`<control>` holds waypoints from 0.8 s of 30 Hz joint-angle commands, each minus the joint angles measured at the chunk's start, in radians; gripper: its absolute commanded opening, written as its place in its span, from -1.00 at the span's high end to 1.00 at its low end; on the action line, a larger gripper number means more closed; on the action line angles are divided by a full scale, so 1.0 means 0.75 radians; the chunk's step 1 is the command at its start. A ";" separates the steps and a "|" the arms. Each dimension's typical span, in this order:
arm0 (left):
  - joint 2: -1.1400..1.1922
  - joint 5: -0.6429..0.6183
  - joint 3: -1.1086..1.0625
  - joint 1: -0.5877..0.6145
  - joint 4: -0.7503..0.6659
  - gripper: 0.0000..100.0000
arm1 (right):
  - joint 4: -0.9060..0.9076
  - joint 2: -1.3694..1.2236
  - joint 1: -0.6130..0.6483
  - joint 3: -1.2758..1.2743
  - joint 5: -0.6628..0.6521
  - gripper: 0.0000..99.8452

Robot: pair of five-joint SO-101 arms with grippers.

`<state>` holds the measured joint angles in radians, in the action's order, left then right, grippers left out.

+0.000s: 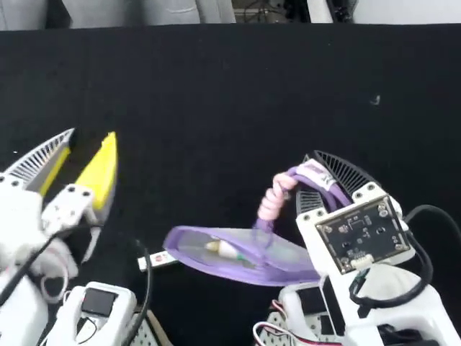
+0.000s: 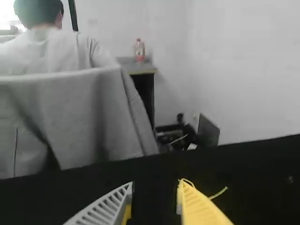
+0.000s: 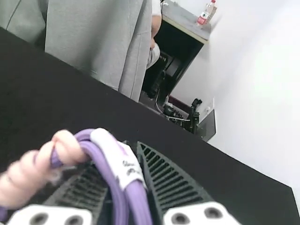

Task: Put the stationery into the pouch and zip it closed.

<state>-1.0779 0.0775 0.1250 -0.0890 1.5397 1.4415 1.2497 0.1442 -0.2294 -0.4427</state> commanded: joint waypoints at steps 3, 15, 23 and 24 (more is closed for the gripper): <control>0.178 0.415 -0.330 0.046 0.174 0.67 | -0.084 -0.015 -0.023 -0.034 0.010 0.98; 0.194 1.178 -1.053 -0.134 0.293 0.67 | -0.125 -0.015 -0.186 -0.040 0.008 0.98; -0.008 0.945 -1.427 -0.633 0.133 0.67 | -0.127 -0.015 -0.200 -0.044 0.006 0.98; -0.027 0.902 -1.468 -0.639 0.084 0.67 | -0.125 -0.015 -0.200 -0.044 0.006 0.98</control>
<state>-1.0365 0.8876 -0.8968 -0.4772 1.7208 1.3755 1.2497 0.0107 -0.2601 -0.4427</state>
